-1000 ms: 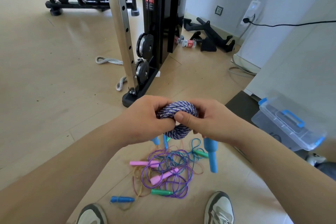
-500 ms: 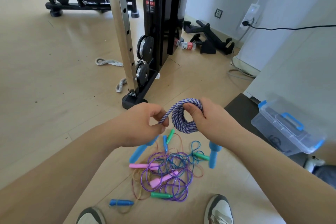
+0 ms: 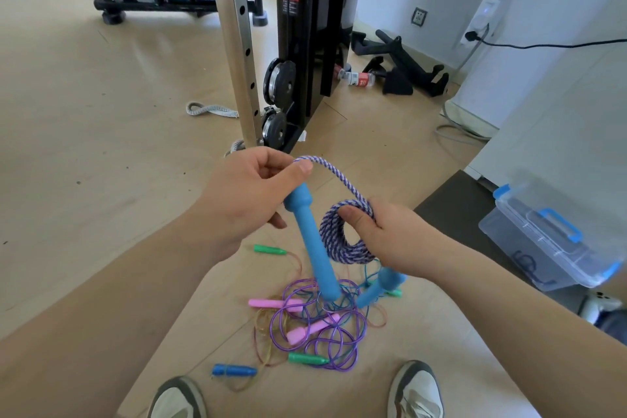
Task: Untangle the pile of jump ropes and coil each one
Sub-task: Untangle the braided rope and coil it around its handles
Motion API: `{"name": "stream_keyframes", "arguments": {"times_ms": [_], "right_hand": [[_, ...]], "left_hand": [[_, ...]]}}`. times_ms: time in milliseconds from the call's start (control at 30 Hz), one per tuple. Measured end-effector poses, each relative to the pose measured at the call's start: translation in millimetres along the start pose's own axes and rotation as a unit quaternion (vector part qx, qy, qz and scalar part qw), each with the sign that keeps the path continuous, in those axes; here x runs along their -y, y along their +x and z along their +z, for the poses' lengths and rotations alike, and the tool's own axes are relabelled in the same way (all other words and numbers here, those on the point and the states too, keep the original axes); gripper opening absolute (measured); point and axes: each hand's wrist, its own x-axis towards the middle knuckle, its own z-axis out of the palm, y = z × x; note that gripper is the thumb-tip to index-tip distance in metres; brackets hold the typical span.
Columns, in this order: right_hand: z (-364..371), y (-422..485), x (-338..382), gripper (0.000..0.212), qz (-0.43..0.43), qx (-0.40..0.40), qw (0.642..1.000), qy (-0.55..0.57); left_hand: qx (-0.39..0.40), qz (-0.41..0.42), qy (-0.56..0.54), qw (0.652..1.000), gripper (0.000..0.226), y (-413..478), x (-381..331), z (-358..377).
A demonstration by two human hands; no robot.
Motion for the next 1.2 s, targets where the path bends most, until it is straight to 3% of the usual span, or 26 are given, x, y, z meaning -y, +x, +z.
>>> {"name": "stream_keyframes", "arguments": {"times_ms": [133, 300, 433, 567, 733, 833, 1000, 1200], "right_hand": [[0, -6, 9, 0.05, 0.009, 0.068, 0.998, -0.001], [0, -8, 14, 0.049, 0.018, 0.085, 0.995, 0.057], [-1, -5, 13, 0.058, 0.037, 0.049, 0.995, 0.083], [-1, -5, 12, 0.053, 0.046, 0.002, 0.993, 0.109], [-9, -3, 9, 0.055, 0.065, -0.086, 0.98, 0.169], [-10, -4, 8, 0.058, 0.062, -0.077, 0.98, 0.171], [-12, -6, 2, 0.06, 0.063, -0.062, 0.98, 0.177], [-9, -11, 10, 0.051, 0.001, -0.059, 0.986, 0.153]], "left_hand": [[-0.066, 0.024, -0.063, 0.996, 0.02, 5, -1, 2], [-0.093, 0.048, -0.064, 0.992, 0.011, 5, -1, 2], [-0.095, 0.125, -0.015, 0.988, 0.012, -1, -5, 3], [-0.093, 0.18, -0.017, 0.979, 0.013, -13, -7, 15], [0.025, 0.177, 0.024, 0.984, 0.027, -26, 6, 37], [0.06, 0.18, 0.097, 0.977, 0.021, -26, 13, 41], [0.117, 0.141, 0.056, 0.981, 0.024, -19, 11, 31], [0.011, 0.179, 0.123, 0.976, 0.015, -19, 12, 36]]}}
